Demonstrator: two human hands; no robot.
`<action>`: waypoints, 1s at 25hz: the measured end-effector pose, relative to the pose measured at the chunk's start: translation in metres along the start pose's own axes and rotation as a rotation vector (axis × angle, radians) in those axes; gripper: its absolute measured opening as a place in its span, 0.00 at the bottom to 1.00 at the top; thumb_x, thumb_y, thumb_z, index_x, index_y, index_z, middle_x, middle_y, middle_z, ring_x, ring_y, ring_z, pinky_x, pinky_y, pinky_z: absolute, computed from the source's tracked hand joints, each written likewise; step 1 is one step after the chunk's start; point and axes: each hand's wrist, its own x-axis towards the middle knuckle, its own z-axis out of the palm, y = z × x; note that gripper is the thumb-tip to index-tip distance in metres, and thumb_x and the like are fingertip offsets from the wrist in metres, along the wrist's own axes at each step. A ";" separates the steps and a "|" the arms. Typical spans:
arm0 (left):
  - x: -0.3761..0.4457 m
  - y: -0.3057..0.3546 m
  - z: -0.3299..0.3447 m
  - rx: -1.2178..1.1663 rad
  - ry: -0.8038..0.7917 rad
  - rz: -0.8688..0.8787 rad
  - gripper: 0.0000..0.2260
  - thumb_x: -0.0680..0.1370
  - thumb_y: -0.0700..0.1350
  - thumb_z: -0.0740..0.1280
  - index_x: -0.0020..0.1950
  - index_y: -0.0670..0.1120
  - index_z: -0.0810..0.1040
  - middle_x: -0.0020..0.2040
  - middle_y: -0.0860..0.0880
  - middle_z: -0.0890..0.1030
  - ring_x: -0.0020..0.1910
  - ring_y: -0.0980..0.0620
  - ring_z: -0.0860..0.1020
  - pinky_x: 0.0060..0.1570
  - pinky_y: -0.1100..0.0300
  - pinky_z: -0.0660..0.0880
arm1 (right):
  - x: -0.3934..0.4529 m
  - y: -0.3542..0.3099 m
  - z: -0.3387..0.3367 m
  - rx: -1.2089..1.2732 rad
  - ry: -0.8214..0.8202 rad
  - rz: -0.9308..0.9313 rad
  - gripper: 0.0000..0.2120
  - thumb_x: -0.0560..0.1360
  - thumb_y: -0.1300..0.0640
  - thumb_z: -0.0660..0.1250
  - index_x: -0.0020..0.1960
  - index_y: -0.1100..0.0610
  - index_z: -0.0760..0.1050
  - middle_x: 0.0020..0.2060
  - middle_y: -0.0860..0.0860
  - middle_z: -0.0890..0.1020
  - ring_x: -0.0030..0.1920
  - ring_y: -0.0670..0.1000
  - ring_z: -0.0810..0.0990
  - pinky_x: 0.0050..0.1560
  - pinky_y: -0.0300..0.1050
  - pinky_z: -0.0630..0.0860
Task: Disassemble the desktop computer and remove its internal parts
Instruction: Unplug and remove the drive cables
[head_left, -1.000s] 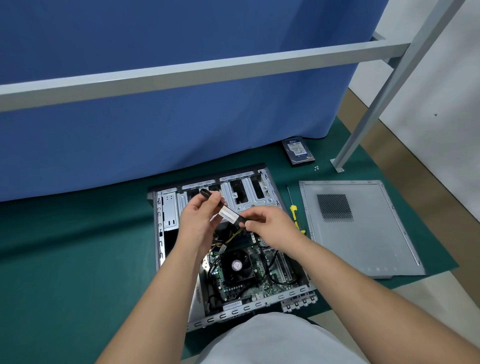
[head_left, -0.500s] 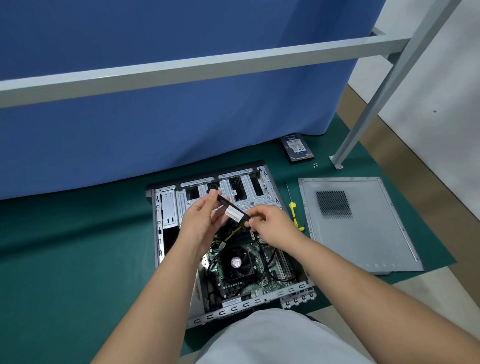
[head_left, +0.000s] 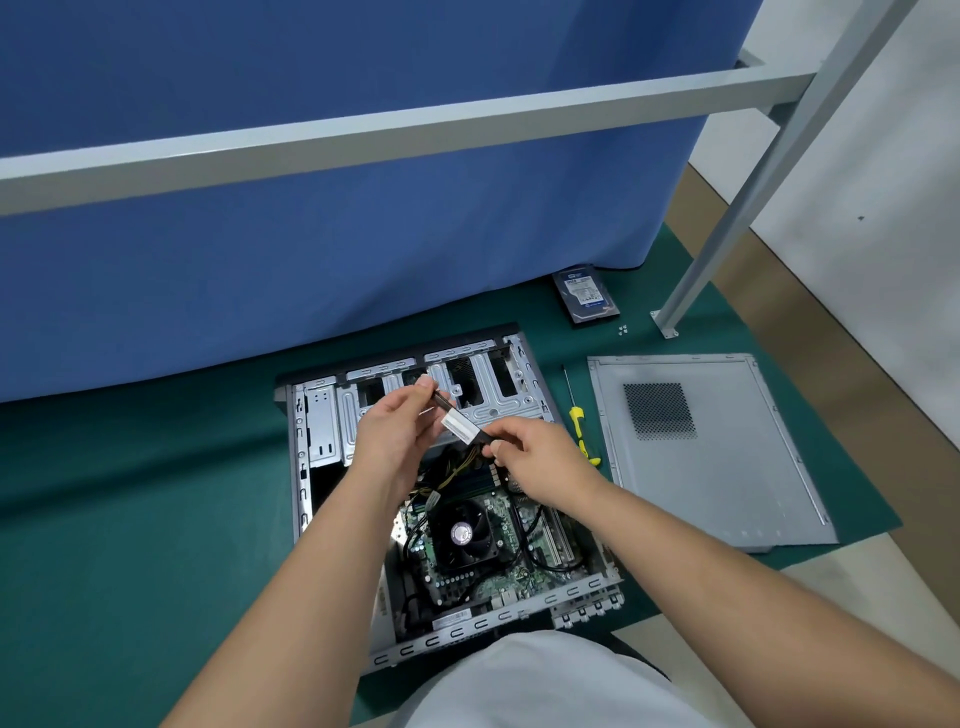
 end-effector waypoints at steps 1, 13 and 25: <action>0.002 0.003 0.002 0.044 -0.048 -0.013 0.11 0.78 0.49 0.74 0.54 0.42 0.84 0.51 0.43 0.87 0.46 0.51 0.86 0.42 0.63 0.81 | 0.002 0.003 -0.004 -0.009 -0.001 0.022 0.11 0.82 0.59 0.64 0.60 0.49 0.82 0.45 0.46 0.85 0.38 0.45 0.82 0.33 0.34 0.73; 0.070 0.039 0.051 1.199 -0.258 0.444 0.16 0.82 0.61 0.63 0.62 0.54 0.81 0.56 0.58 0.83 0.58 0.54 0.79 0.57 0.58 0.76 | 0.055 0.031 -0.112 -0.047 0.034 0.144 0.04 0.78 0.52 0.72 0.52 0.46 0.83 0.39 0.46 0.87 0.40 0.45 0.85 0.39 0.37 0.79; 0.153 -0.005 0.039 1.879 0.201 0.777 0.18 0.84 0.59 0.54 0.51 0.52 0.80 0.49 0.50 0.83 0.51 0.44 0.79 0.51 0.50 0.69 | 0.256 0.086 -0.130 -0.511 0.234 0.464 0.11 0.78 0.58 0.68 0.58 0.62 0.79 0.58 0.62 0.81 0.58 0.63 0.81 0.52 0.47 0.77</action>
